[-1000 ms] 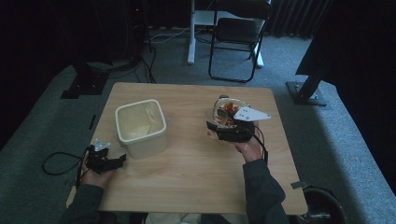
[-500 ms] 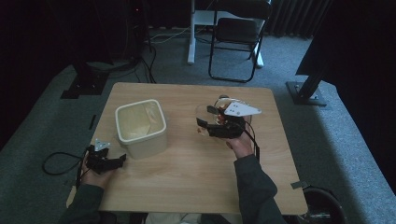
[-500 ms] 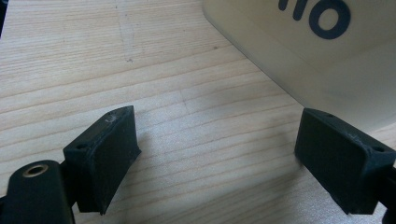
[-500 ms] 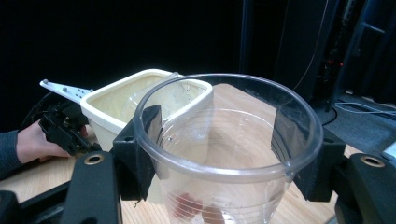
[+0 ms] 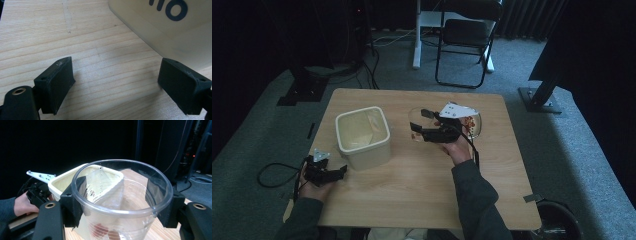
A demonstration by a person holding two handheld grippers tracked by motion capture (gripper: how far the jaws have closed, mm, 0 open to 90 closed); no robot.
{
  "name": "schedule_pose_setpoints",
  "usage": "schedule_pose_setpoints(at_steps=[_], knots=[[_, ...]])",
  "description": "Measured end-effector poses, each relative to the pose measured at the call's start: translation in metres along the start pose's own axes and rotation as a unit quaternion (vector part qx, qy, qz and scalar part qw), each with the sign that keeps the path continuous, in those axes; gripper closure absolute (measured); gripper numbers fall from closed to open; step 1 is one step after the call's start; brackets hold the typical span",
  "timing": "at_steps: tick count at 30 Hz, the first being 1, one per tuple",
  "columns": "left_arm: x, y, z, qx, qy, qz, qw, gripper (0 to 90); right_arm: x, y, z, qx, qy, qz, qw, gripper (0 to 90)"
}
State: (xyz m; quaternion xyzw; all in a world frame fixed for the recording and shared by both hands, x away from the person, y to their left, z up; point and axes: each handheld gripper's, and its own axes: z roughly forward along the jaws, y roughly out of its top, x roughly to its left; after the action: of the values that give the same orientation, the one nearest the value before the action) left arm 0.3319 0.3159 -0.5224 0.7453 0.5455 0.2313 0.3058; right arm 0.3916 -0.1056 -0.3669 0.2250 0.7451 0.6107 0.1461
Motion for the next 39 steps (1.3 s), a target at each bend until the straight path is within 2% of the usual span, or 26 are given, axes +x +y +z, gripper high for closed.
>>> schedule_pose_setpoints(at_steps=[7, 30, 39], knots=[[0.0, 0.0, 0.0, 0.0, 0.0, 0.0, 1.0, 13.5, 0.001, 0.005, 0.011, -0.002, 0.008, 0.004, 1.0, 33.6], [0.0, 0.0, 0.0, -0.001, 0.0, 0.0, 1.0, 13.5, 0.013, 0.02, 0.051, 0.014, 0.036, -0.016, 0.9991, 33.5], [0.0, 0.0, 0.0, 0.0, 0.0, 0.0, 1.0, 13.6, 0.012, 0.025, 0.065, 0.02, 0.041, -0.017, 0.9988, 33.4]])
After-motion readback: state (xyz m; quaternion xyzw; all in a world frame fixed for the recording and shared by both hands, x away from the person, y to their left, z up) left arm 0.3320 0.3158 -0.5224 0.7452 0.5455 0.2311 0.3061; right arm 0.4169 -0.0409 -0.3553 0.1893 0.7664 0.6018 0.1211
